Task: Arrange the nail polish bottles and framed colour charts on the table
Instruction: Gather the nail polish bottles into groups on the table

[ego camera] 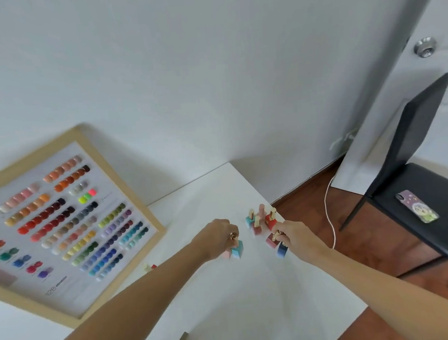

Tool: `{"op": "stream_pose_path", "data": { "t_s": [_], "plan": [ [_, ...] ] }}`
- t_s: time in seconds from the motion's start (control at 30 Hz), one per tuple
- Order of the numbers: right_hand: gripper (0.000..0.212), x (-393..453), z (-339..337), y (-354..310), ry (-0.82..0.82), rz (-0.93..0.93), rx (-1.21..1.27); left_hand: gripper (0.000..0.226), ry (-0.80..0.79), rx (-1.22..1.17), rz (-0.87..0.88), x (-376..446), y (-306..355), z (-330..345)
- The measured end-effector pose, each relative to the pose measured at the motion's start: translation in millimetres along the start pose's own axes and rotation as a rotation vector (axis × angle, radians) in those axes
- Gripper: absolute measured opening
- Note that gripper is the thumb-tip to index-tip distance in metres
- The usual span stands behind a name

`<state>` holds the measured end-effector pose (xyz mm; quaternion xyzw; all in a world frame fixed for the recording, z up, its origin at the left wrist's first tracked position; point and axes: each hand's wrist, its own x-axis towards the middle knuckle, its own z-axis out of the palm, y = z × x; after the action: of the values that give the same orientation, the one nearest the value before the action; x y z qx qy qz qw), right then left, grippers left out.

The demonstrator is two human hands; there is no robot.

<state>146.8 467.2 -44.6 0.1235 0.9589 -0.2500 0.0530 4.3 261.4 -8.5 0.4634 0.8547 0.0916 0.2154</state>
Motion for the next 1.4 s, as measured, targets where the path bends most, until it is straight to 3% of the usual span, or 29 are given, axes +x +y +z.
{"op": "stream_pose_path", "data": {
  "t_s": [0.27,0.83,1.03,1.17,1.4],
  "plan": [
    [0.019,13,0,22,-0.052,-0.022,-0.062,0.023,-0.023,0.003,-0.076,35,20,29],
    [0.034,32,9,33,-0.045,-0.086,-0.122,0.018,0.097,0.027,-0.272,72,24,42],
    [0.04,30,11,35,-0.005,-0.086,-0.064,0.015,0.136,-0.071,-0.342,73,23,46],
    [0.039,29,11,34,-0.006,-0.074,-0.027,0.031,0.165,-0.204,-0.401,65,27,47],
    [0.043,24,8,30,0.012,-0.051,0.024,0.036,0.196,-0.479,-0.498,54,45,54]
  ]
}}
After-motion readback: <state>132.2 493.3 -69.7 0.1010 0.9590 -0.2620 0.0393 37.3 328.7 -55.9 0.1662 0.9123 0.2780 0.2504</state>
